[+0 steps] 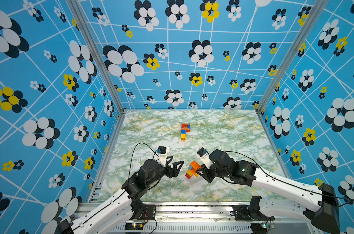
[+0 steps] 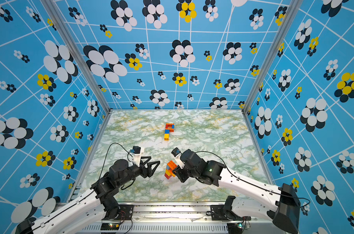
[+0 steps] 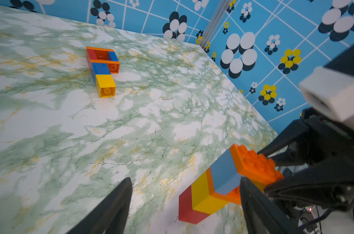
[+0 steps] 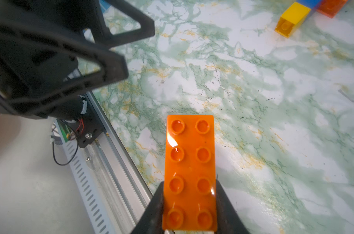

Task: Assemble the letter p with lego
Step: Pick up the lego brick from the center of the board.

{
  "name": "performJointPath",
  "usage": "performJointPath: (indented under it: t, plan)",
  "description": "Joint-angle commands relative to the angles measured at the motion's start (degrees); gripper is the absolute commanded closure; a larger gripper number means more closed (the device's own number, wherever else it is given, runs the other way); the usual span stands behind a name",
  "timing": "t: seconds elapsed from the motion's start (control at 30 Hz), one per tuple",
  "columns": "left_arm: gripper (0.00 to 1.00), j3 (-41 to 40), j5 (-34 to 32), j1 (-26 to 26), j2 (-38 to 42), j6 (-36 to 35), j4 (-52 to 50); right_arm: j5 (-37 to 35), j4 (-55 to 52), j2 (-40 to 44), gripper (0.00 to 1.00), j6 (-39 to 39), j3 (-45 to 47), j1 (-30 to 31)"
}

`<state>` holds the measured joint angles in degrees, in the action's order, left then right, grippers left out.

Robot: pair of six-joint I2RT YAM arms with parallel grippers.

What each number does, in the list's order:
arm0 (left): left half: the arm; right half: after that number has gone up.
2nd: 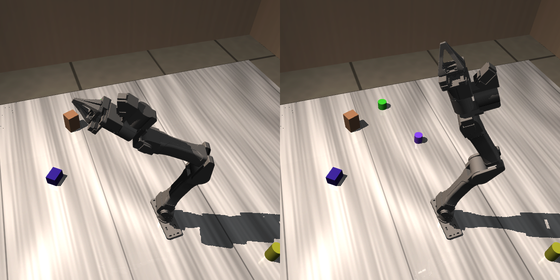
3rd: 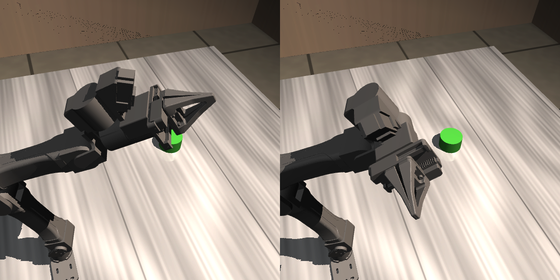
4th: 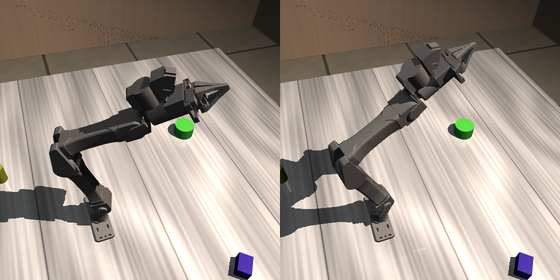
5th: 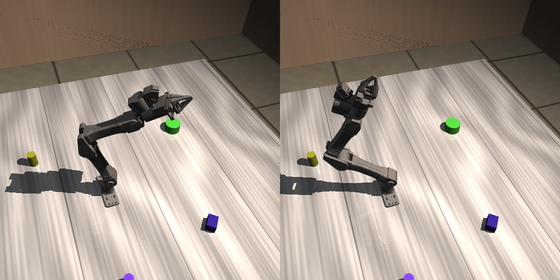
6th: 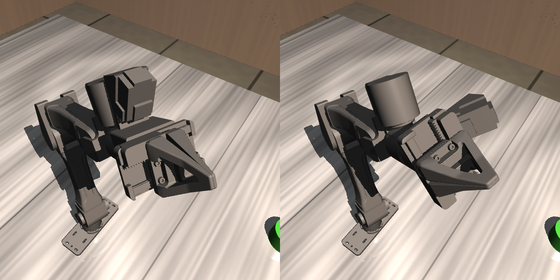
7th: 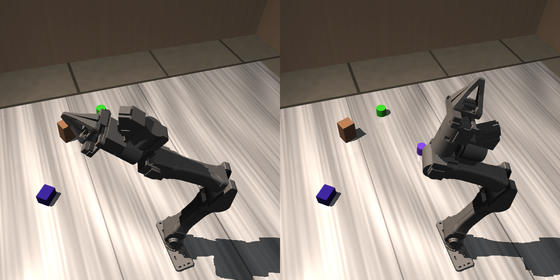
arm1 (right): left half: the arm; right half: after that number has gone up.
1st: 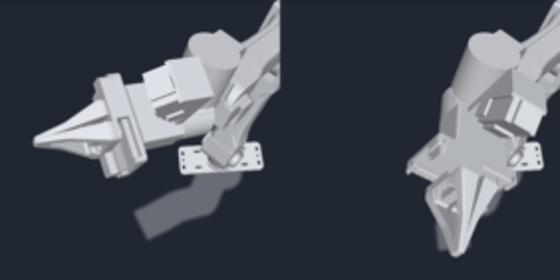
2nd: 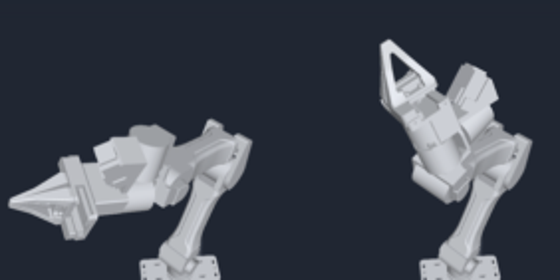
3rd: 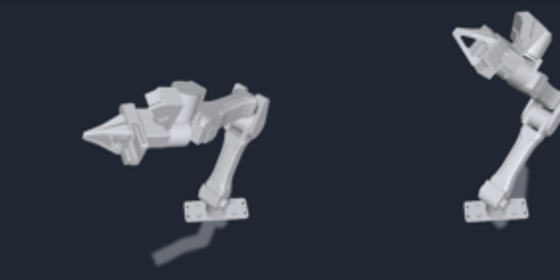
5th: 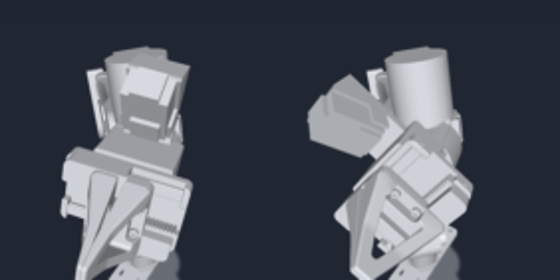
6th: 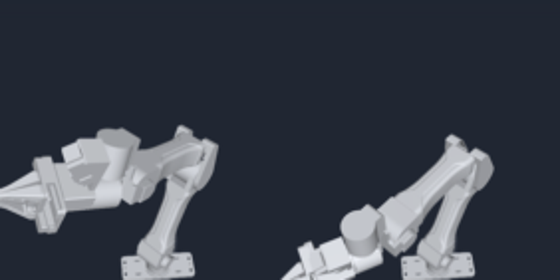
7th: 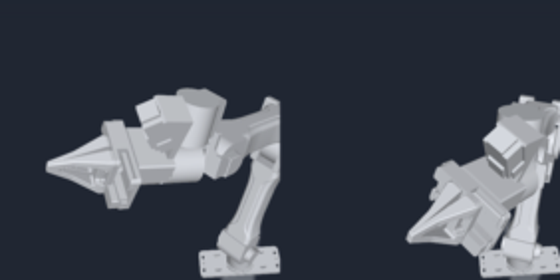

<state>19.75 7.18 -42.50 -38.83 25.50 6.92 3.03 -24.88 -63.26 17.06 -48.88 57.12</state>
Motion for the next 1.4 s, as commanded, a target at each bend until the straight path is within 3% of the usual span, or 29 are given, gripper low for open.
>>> performJointPath:
  t: [0.0, 0.13, 0.43, 0.9, 1.37]
  plan:
    - [0.17, -2.8, 7.1, 0.0, -1.6, -7.2, 5.8, 2.4, -1.2, 2.3, 0.87, 6.7, -1.4, -1.8]
    - [0.18, -4.5, 8.7, -2.4, -4.0, -12.8, 10.6, 3.1, -3.7, 4.0, 0.86, 9.6, -3.1, -2.2]
    - [0.23, -3.3, 3.4, -10.6, -9.4, -24.6, 15.0, 5.1, -4.3, 5.4, 0.88, 12.3, -4.0, -2.2]
    - [0.5, -0.7, 2.0, -12.5, -17.6, -24.4, 18.1, 5.8, -2.2, 5.3, 0.89, 13.4, -2.9, -2.2]
    - [0.63, 0.5, -1.2, -14.3, -19.0, -26.1, 16.8, 5.7, -2.5, 3.6, 0.89, 14.0, -3.3, -2.2]
